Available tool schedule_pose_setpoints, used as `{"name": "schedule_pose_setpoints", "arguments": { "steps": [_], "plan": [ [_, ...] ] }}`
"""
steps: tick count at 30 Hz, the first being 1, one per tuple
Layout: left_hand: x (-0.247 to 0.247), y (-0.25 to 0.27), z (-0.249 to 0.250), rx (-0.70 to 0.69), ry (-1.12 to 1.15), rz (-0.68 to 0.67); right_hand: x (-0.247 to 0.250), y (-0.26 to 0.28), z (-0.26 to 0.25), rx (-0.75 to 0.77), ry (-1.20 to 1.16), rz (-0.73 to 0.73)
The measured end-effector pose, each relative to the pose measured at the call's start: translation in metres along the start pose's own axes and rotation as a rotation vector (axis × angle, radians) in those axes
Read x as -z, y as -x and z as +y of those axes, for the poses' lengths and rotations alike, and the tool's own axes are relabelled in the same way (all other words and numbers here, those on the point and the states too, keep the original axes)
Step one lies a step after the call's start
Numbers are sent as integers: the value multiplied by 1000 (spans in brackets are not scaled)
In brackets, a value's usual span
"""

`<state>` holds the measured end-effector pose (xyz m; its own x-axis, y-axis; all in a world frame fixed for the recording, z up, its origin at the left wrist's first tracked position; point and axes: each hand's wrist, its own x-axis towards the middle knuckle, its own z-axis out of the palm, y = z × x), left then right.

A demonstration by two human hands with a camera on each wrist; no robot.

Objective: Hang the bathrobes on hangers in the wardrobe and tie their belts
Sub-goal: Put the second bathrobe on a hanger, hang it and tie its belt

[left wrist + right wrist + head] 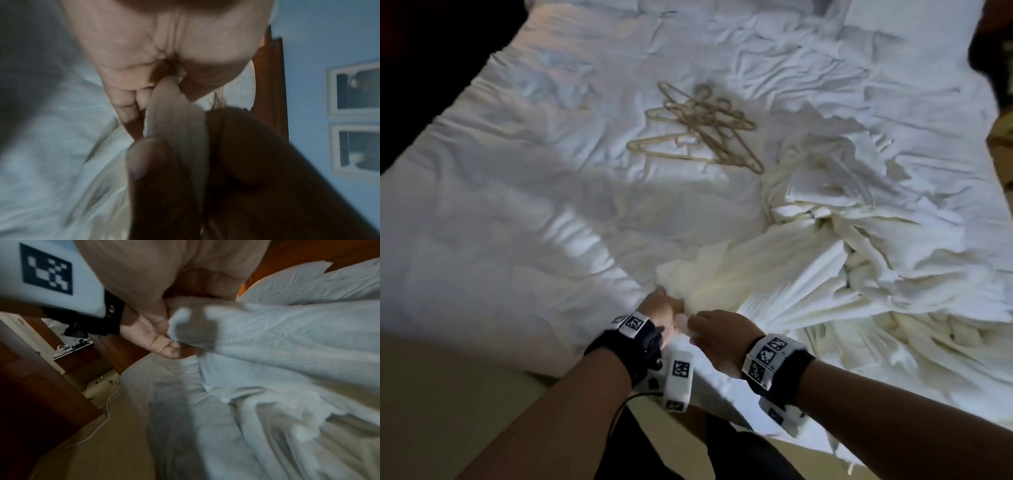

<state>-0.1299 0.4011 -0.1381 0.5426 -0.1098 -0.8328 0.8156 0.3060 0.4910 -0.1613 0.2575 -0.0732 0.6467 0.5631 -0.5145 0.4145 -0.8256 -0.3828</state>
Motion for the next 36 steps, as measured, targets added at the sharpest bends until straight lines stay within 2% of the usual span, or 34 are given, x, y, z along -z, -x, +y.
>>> {"name": "schedule_pose_setpoints", "arguments": {
  "steps": [1, 3, 6, 8, 10, 11, 12, 13, 15, 17, 18, 19, 20, 21, 22, 23, 24, 26, 28, 32, 36],
  "plan": [
    [8, -1, 10, -18, -26, 64, 6, -8, -2, -2, -16, 18],
    [23, 6, 35, -84, -241, 142, 15, -27, -6, 32, -71, 105],
    [48, 20, 83, -214, -415, 130, 26, -56, -4, -2, -105, 291],
    [71, 30, 123, -289, -524, 103, 33, -72, 7, -128, 3, 277],
    [105, 42, 167, -378, -678, 82, 42, -83, 18, -321, 153, 220],
    [126, 51, 189, -480, -778, 76, 47, -88, 20, -415, 193, 211],
    [147, 64, 212, -647, -931, 36, 52, -93, 18, -488, 214, 217],
    [167, 78, 234, -725, -1159, -62, 56, -101, 11, -532, 232, 222],
    [222, 87, 281, -876, -1446, -123, 64, -130, -18, -519, 240, 218],
    [274, 93, 330, -1029, -1525, -13, 73, -172, -64, -427, 183, 243],
    [294, 103, 348, -1047, -1499, 84, 78, -195, -93, -374, 120, 269],
    [311, 116, 367, -978, -1426, 133, 82, -216, -122, -318, 48, 294],
    [322, 130, 383, -929, -1234, 225, 86, -234, -149, -263, -25, 315],
    [337, 138, 404, -873, -1104, 406, 90, -250, -175, -211, -88, 330],
    [357, 144, 418, -852, -1048, 582, 93, -261, -197, -165, -137, 332],
    [365, 150, 427, -771, -1084, 659, 95, -271, -212, -128, -171, 314],
    [368, 156, 428, -694, -1107, 676, 95, -277, -224, -102, -198, 280],
    [362, 157, 418, -692, -1120, 604, 91, -287, -230, -90, -224, 189],
    [353, 133, 396, -740, -1059, 539, 86, -290, -220, -111, -226, 122],
    [318, 76, 344, -597, -972, 312, 82, -284, -184, -179, -260, 72],
    [273, 32, 301, -501, -912, 291, 75, -264, -139, -270, -267, -18]
  ]
}}
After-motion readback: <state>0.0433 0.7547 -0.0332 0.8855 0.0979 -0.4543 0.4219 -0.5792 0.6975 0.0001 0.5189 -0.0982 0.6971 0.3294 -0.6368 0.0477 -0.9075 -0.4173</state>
